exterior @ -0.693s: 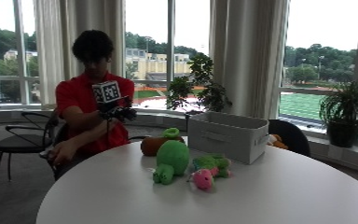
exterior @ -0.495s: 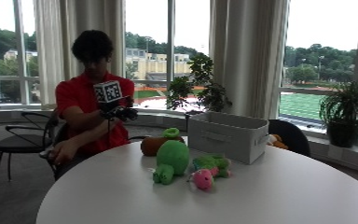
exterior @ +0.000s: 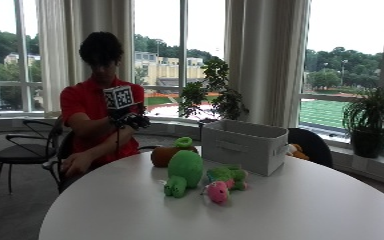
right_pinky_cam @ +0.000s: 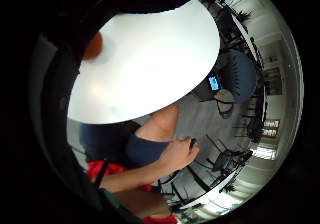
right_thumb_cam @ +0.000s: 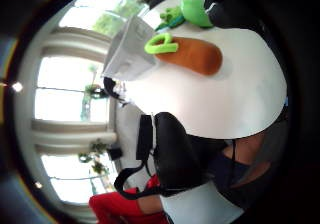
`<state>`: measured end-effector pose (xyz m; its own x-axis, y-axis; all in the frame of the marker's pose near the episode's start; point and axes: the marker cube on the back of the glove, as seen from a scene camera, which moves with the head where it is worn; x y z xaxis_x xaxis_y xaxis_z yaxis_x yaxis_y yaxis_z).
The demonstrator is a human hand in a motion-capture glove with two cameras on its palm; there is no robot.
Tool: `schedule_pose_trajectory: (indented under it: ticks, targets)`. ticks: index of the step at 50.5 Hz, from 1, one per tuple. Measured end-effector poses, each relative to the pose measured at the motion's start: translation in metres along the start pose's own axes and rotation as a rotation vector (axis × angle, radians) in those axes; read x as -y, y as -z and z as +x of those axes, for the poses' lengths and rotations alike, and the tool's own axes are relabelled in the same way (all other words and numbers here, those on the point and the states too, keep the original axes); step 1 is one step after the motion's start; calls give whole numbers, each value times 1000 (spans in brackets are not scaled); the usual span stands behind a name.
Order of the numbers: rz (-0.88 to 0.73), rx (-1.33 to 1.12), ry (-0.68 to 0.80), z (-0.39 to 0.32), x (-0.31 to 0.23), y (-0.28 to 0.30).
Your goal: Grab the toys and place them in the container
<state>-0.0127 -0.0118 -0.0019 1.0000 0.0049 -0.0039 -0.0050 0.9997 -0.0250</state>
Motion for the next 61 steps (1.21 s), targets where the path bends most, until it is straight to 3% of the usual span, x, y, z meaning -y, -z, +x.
schedule_pose_trajectory:
  ticks: [47,61]
  targets:
    - [-34,19,26,-20,80,-3]
    - [-114,-47,68,-37,104,-20]
